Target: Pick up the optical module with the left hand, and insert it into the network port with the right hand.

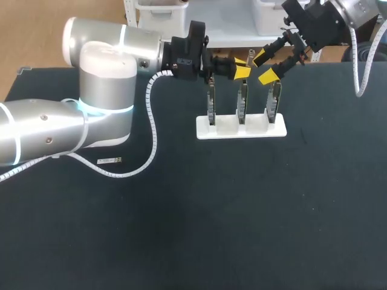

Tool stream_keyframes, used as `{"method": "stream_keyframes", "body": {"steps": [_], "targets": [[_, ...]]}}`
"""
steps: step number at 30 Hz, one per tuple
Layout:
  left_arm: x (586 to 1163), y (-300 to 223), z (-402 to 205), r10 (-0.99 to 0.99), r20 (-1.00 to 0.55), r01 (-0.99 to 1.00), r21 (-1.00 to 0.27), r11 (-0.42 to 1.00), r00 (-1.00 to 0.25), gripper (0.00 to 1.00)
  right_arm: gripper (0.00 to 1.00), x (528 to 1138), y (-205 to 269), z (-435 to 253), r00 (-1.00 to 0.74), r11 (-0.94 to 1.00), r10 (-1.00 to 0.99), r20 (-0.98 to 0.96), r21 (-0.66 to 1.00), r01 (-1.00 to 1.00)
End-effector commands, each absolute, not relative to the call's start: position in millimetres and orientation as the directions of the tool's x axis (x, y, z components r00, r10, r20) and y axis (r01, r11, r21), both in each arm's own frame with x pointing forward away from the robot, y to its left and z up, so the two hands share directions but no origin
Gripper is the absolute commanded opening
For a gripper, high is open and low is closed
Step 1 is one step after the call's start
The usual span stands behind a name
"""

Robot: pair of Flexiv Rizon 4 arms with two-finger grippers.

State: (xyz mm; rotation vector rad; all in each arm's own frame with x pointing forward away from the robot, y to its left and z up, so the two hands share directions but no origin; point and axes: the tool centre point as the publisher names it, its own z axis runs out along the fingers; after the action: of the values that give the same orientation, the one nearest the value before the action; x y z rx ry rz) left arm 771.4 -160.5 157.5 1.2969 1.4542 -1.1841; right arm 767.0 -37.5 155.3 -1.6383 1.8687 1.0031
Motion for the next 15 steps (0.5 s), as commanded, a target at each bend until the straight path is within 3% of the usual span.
{"method": "stream_keyframes", "body": {"steps": [1, 15], "targets": [[773.4, -161.0, 157.4, 0.207, -0.971, 0.993, -0.116, 0.016, -0.117, 0.00, 1.00, 764.4, -45.5, 159.6, -0.190, 0.048, -0.645, -0.741, 0.208, -0.977], [773.4, -161.0, 157.4, 0.207, -0.971, 0.993, -0.116, 0.016, -0.117, 0.00, 1.00, 775.4, -48.5, 176.0, -0.121, 0.013, -0.664, -0.738, 0.150, -0.989]]}}
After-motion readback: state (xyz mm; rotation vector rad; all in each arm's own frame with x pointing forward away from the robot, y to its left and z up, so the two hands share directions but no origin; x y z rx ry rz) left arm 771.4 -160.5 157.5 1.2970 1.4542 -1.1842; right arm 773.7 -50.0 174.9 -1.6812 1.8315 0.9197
